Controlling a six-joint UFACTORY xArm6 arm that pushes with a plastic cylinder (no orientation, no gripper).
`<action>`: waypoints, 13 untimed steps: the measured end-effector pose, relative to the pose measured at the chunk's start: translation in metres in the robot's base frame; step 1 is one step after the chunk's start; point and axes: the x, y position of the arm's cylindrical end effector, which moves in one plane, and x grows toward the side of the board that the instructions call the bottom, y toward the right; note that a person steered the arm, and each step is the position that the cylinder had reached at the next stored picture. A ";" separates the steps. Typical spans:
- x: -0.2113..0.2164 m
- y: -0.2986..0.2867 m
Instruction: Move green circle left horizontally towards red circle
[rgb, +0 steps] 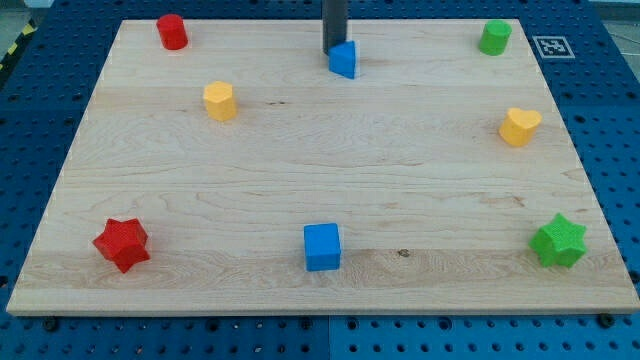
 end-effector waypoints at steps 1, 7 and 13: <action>0.031 0.043; -0.085 0.115; -0.014 0.283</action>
